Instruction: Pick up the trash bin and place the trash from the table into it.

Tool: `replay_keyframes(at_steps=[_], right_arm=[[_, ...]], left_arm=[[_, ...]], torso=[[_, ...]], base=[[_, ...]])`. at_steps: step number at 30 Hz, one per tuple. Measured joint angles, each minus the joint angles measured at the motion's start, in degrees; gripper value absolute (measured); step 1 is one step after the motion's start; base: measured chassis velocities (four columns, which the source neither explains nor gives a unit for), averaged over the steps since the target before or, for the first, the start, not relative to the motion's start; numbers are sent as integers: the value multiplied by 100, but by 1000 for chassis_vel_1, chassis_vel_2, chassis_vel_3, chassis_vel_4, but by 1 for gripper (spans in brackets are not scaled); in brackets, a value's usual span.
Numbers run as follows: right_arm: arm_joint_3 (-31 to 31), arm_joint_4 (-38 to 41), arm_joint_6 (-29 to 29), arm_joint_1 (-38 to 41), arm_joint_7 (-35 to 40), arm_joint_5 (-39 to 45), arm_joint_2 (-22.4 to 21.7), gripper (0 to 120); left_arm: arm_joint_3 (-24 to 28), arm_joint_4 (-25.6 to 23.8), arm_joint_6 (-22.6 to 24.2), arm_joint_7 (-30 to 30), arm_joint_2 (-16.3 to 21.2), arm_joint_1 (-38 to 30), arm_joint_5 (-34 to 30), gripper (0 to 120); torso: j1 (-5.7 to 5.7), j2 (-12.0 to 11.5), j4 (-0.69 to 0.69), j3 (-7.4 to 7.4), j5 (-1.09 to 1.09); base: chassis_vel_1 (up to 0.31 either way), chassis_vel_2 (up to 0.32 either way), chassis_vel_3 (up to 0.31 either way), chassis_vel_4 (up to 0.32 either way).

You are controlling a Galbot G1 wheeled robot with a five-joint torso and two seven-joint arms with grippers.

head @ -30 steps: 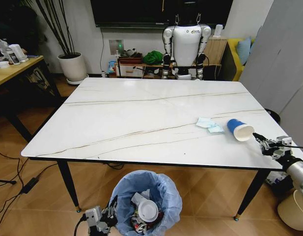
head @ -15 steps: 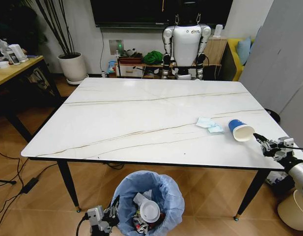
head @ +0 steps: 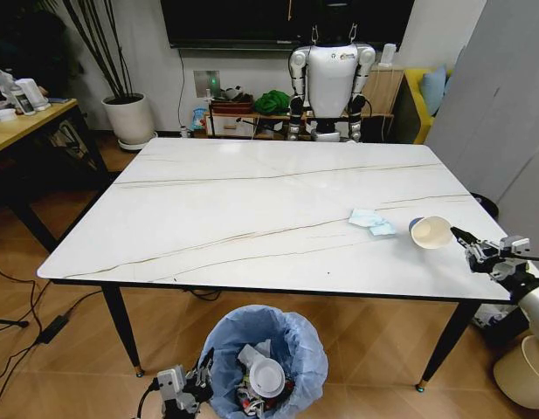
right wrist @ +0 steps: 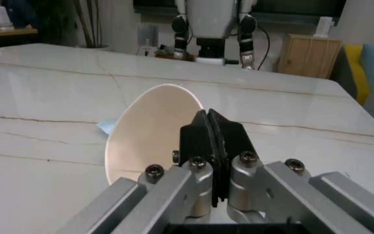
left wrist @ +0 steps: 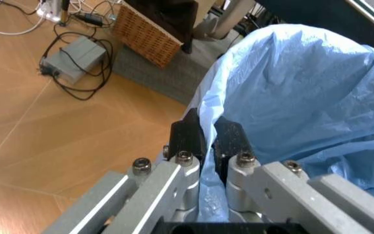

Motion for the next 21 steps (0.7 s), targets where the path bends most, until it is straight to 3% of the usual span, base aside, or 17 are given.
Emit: replay_keyframes(at_steps=[16,21], right_arm=[[14,153,-45,-26,-2,44,-111,0],[304,338,-22,-317,-17,8,-40,1]], left_arm=[[-21,-20,4,-11,-13,-30,-31,0],[-29,-20,5,-12,-42,-16,-28,0]], torso=[[0,0,0,0,1],[1,0,1,0,-1]], base=[[0,0,0,0],[0,0,0,0]])
